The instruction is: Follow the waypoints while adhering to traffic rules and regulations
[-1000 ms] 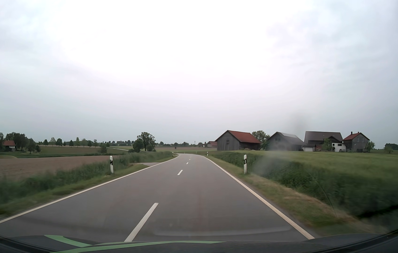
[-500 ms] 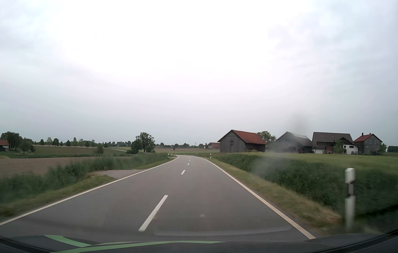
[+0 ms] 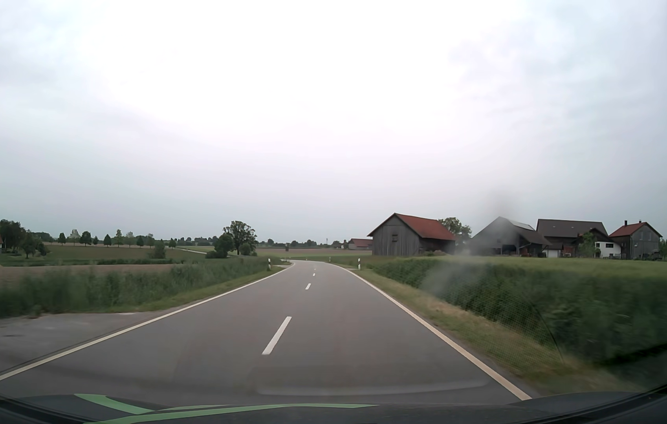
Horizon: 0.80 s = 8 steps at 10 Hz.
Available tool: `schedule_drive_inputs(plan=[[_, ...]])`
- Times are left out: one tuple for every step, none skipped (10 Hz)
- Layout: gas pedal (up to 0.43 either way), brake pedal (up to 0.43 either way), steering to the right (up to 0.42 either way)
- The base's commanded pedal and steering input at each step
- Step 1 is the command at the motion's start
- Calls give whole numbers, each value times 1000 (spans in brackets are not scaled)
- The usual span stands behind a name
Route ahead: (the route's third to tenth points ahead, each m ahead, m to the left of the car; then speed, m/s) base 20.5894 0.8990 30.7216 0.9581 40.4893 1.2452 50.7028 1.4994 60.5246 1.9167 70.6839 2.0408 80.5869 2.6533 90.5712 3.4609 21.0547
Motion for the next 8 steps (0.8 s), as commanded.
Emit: schedule_drive_inputs(plan=[[98,0,3],[98,0,3],[110,0,3],[110,0,3],[110,0,2],[110,0,1],[110,0,0],[110,0,-1]])
